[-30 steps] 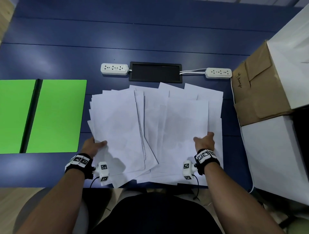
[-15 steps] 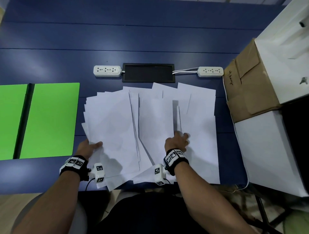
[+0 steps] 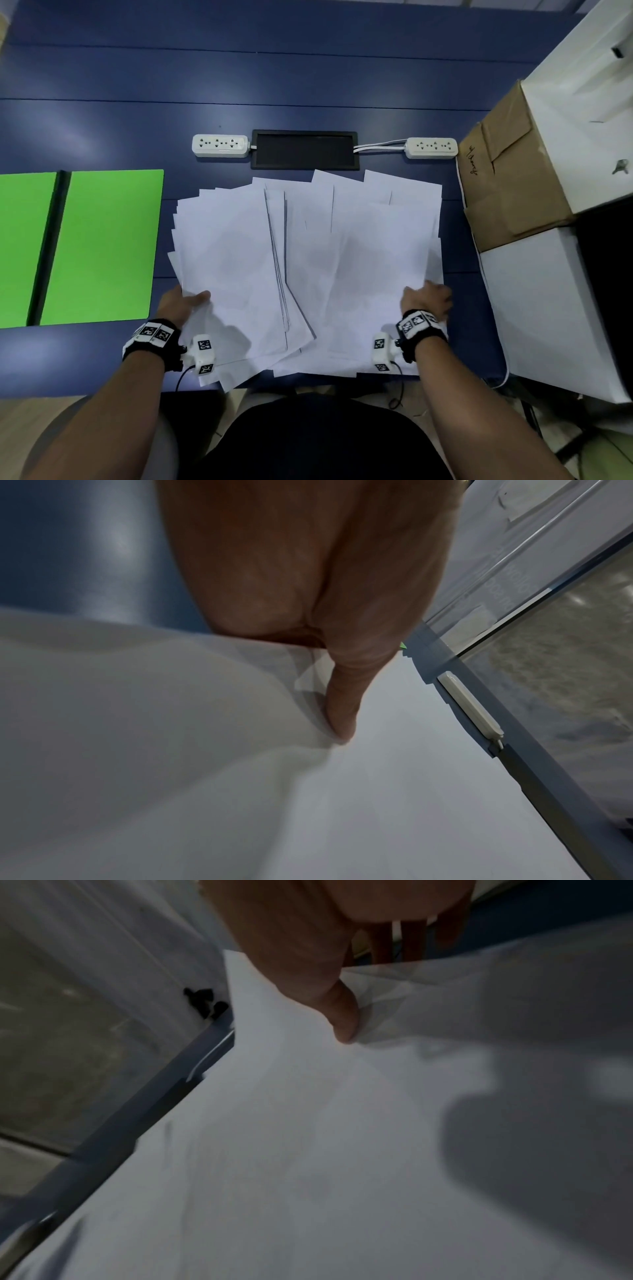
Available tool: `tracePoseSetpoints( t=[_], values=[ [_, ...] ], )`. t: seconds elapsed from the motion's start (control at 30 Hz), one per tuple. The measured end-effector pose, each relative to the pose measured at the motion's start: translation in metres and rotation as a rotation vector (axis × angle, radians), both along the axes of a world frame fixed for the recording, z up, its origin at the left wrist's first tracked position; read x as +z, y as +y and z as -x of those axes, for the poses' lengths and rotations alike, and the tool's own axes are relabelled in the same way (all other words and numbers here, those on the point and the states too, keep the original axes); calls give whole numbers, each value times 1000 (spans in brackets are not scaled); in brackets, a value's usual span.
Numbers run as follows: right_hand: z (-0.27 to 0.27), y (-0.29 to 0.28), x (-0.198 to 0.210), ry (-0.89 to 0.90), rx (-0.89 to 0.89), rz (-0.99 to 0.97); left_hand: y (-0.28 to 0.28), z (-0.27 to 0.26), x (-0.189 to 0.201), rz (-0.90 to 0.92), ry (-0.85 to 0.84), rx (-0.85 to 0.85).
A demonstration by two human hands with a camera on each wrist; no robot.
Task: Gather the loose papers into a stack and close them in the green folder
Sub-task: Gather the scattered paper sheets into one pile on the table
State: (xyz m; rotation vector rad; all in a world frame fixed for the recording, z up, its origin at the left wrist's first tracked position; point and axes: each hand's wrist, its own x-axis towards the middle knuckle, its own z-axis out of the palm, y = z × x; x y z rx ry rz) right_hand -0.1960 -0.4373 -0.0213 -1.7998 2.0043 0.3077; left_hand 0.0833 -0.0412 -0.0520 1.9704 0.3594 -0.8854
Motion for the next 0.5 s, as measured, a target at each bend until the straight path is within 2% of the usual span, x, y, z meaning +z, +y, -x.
tracePoseSetpoints(
  t=[0.17,0.33,0.5],
  values=[
    [46,-27,-5,12,-43,-19,0,0,-2,-18,-10,-9],
    [49,-24,2,-114,-46,75,6,-4,-8,-53,-4,-26],
    [44,-33,29,-278,-39,192,4,-2,-5,-30,-13,-18]
  ],
)
